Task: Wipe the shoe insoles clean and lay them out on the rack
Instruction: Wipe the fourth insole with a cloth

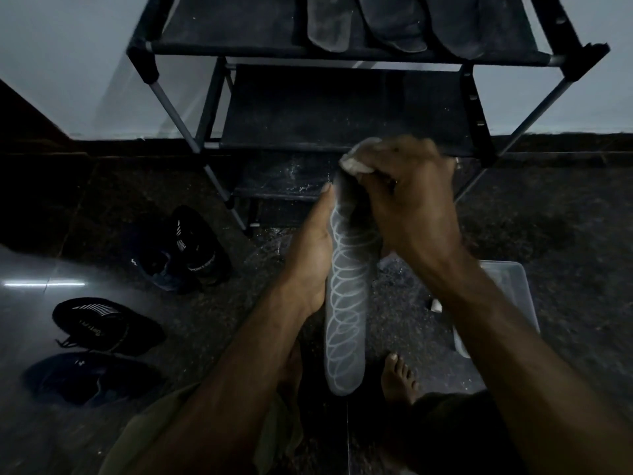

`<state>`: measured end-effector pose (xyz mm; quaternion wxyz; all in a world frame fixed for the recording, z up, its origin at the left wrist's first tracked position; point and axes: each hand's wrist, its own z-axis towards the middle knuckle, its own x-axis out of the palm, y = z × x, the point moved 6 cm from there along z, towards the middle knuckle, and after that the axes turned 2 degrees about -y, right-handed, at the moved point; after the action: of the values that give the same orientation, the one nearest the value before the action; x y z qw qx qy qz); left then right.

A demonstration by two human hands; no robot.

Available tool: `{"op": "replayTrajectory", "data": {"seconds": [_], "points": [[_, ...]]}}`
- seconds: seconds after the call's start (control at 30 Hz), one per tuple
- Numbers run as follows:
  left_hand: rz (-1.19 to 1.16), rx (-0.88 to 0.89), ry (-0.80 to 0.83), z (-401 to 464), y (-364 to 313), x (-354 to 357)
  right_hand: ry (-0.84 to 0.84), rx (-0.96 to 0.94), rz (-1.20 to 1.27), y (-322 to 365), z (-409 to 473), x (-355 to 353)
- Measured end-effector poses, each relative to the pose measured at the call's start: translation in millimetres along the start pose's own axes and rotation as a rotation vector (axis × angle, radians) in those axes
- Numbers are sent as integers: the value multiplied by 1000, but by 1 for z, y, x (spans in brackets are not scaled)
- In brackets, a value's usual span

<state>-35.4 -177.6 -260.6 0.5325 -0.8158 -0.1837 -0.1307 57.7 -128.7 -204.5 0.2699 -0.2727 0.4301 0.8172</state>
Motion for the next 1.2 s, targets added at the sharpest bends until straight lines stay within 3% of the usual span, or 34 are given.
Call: {"op": "replayTrajectory", "data": {"seconds": [0.2, 0.33, 0.53, 0.8, 1.07, 1.2], "points": [[22, -56, 11, 3, 12, -10, -49, 48, -112, -16, 5, -5], [15, -60, 26, 3, 10, -4, -140, 125, -29, -35, 8, -15], [97, -27, 17, 1, 4, -7, -29, -5, -26, -6, 8, 0], [-62, -65, 20, 2, 9, -6, -141, 141, -33, -35, 8, -16], [-35, -13, 7, 1, 2, -6, 75, 77, -3, -18, 10, -15], [-37, -7, 26, -2, -1, -3, 5, 78, -18, -22, 10, -15]]}}
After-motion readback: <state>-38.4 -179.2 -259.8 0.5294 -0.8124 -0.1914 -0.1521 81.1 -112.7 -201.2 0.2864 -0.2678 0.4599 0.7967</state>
